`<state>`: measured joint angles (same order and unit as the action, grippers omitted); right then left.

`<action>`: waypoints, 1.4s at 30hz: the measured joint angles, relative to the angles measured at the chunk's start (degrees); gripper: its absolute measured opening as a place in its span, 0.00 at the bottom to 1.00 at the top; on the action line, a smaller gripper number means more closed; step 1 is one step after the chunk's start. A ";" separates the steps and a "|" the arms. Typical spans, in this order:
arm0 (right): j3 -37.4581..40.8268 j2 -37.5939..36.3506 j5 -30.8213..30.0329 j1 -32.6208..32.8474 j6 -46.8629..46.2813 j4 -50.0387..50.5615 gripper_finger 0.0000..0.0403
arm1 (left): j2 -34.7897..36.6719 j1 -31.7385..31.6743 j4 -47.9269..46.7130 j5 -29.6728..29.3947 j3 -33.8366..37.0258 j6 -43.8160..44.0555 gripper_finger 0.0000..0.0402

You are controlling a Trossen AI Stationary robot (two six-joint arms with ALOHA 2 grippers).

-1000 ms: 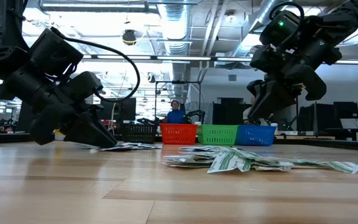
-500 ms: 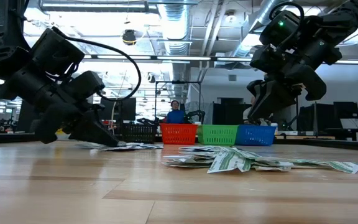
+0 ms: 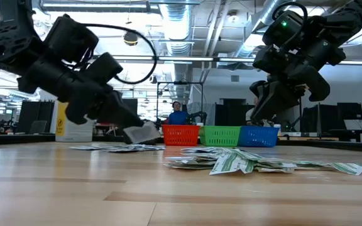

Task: Pick & Place First Aid Supplies
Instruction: Put the black towelette pack into the black bin

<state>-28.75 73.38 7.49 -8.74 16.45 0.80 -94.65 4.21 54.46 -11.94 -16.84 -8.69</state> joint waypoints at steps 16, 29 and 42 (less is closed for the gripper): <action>0.00 0.00 0.00 -0.01 0.00 -0.17 0.16 | 0.04 -3.21 0.92 -20.77 -4.72 -12.98 0.02; 0.00 -0.01 0.00 0.01 0.00 -0.85 0.16 | 0.09 -14.46 3.37 -22.32 -4.77 -13.46 0.02; 0.00 0.00 0.00 0.00 0.01 -1.29 0.16 | 0.11 -27.08 4.72 -8.10 -5.07 -15.10 0.02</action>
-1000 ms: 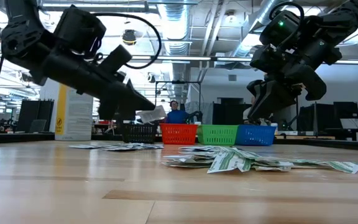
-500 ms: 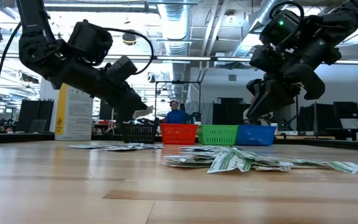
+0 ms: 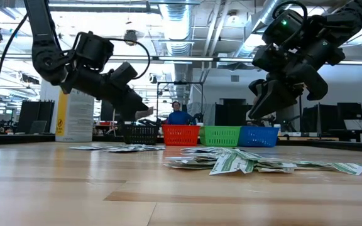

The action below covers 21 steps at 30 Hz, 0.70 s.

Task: Pick & Place First Aid Supplies
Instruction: Put the black towelette pack into the black bin

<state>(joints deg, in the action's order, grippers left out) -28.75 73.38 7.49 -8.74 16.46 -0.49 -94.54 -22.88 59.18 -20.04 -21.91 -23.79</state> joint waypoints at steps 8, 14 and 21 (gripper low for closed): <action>0.00 0.00 0.00 -0.01 0.01 0.00 0.16 | 0.00 -6.56 0.25 11.20 -0.73 0.50 0.02; 0.00 0.00 0.00 0.01 0.01 0.00 0.16 | 0.00 -8.91 0.15 14.54 -2.36 0.70 0.02; 0.00 0.00 0.00 0.01 0.05 0.00 0.16 | 0.00 -9.02 -0.39 14.56 -2.36 3.41 0.02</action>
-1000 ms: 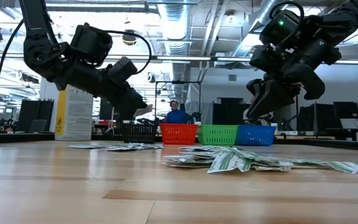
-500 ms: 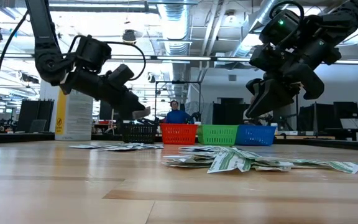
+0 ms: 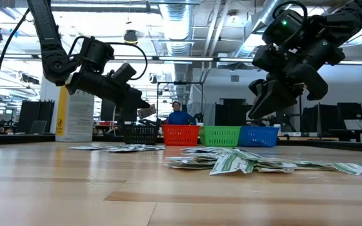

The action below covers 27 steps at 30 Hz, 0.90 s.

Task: Pick & Place First Aid Supplies
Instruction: Put the black towelette pack into the black bin

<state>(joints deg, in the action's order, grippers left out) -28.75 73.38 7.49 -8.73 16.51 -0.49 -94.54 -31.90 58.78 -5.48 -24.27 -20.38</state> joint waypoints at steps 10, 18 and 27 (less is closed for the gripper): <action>0.00 0.00 0.00 -0.02 -0.01 0.00 0.16 | 0.00 0.00 -0.09 0.00 0.00 0.40 0.03; 0.00 0.00 0.00 -0.01 -0.01 0.00 0.16 | 0.00 0.00 -0.79 0.00 0.00 2.88 0.03; 0.00 0.00 0.00 0.00 -0.02 0.01 0.16 | 0.00 0.00 -3.07 -0.02 0.00 5.90 0.10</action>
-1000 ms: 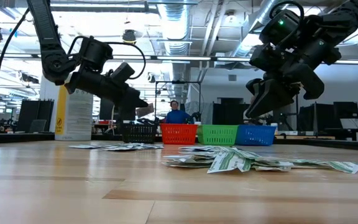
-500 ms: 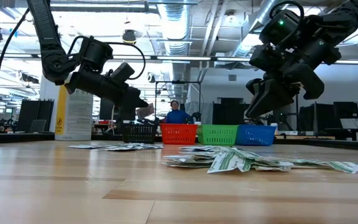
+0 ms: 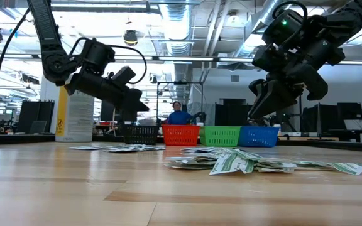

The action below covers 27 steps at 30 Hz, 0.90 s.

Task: Pick & Place First Aid Supplies
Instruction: Put the black towelette pack into the black bin

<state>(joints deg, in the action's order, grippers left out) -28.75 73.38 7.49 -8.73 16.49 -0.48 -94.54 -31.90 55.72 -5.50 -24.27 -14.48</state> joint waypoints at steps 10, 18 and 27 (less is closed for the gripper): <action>0.00 0.00 0.00 0.00 0.00 0.01 0.16 | 0.00 0.32 -0.67 -0.02 0.02 5.23 0.28; 0.00 0.00 0.00 -0.02 -0.01 0.01 0.16 | 0.00 5.71 -0.65 0.02 0.02 7.93 0.29; 0.00 0.00 0.04 -0.01 -0.02 0.01 0.16 | 0.00 17.52 -0.80 0.02 0.02 7.43 0.29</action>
<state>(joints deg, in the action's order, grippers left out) -28.75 73.38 7.53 -8.74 16.47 -0.47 -94.54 -14.38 54.92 -5.48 -24.25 -7.05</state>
